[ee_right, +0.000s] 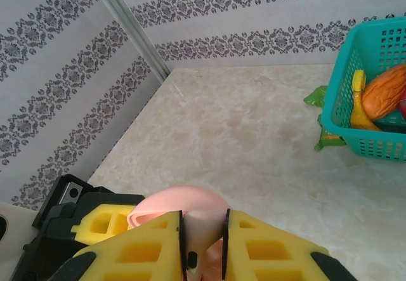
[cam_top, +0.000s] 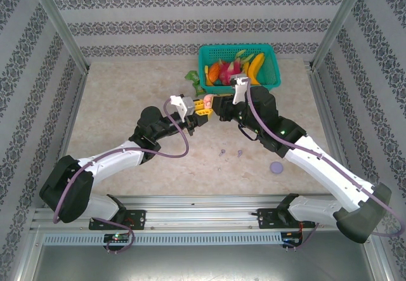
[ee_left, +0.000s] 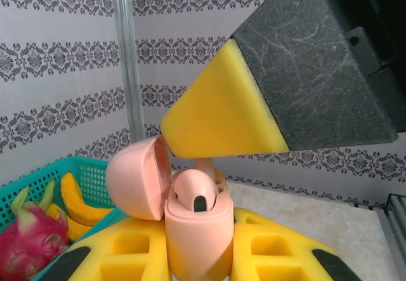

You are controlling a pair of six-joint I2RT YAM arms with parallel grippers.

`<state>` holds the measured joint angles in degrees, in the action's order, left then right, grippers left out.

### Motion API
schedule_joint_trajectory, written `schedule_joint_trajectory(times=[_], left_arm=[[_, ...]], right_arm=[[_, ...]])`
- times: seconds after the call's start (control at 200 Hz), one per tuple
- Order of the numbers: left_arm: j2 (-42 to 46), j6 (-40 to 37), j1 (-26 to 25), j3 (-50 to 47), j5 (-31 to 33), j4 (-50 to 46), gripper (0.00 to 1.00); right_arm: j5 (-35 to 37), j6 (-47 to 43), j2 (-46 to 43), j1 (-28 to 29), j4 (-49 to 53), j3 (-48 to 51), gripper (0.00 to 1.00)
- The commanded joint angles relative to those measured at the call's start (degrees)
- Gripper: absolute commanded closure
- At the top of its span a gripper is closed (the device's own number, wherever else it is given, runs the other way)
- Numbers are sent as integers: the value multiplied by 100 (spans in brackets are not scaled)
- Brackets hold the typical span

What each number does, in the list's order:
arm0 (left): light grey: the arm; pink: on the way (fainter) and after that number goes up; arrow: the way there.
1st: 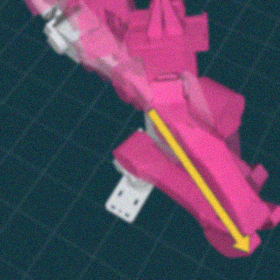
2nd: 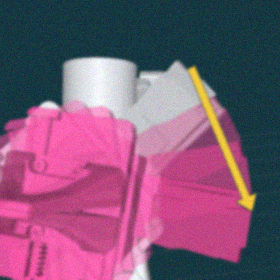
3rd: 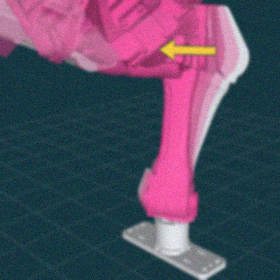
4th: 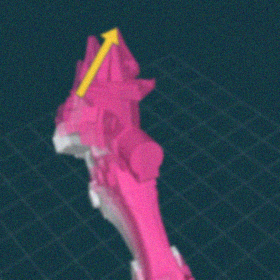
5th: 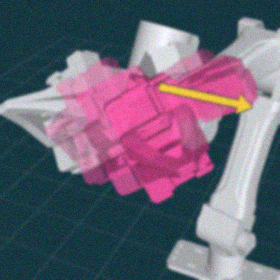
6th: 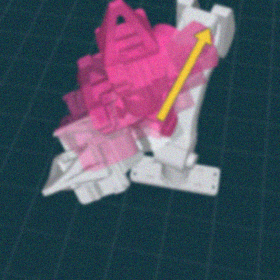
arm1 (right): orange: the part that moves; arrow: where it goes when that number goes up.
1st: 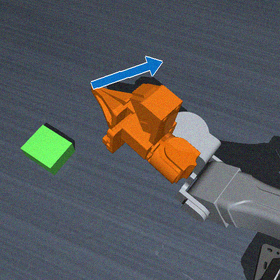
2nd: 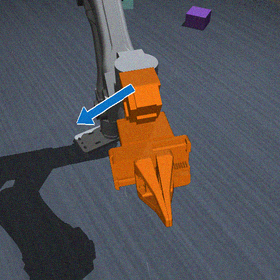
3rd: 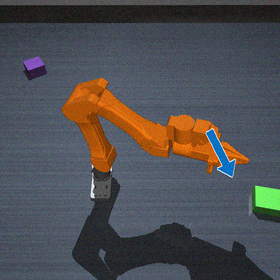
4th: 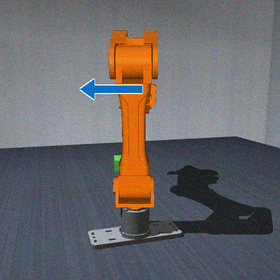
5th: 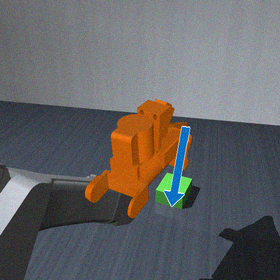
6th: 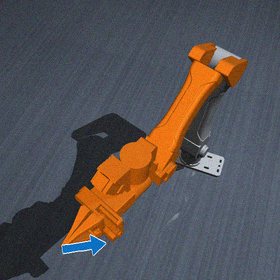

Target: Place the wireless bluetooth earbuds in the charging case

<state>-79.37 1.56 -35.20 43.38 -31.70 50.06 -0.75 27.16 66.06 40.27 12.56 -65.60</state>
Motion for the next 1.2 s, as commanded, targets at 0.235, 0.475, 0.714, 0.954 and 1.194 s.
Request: schedule_joint_trajectory(times=[0.235,0.475,0.714,0.954,1.194], left_arm=[[27,-140,-69,213,-86,109,100],[11,-136,-67,193,-77,83,100],[-19,-115,-66,120,-26,176,100],[-16,-117,-69,-13,4,215,100],[83,-190,-69,-150,-106,-28,100]], right_arm=[[-417,-340,242,167,390,-104,81],[-208,-236,293,134,558,-245,70],[-218,82,202,-178,599,-561,58],[-281,372,-9,-500,592,-773,49],[-1145,427,705,-1223,1588,-1745,50]])
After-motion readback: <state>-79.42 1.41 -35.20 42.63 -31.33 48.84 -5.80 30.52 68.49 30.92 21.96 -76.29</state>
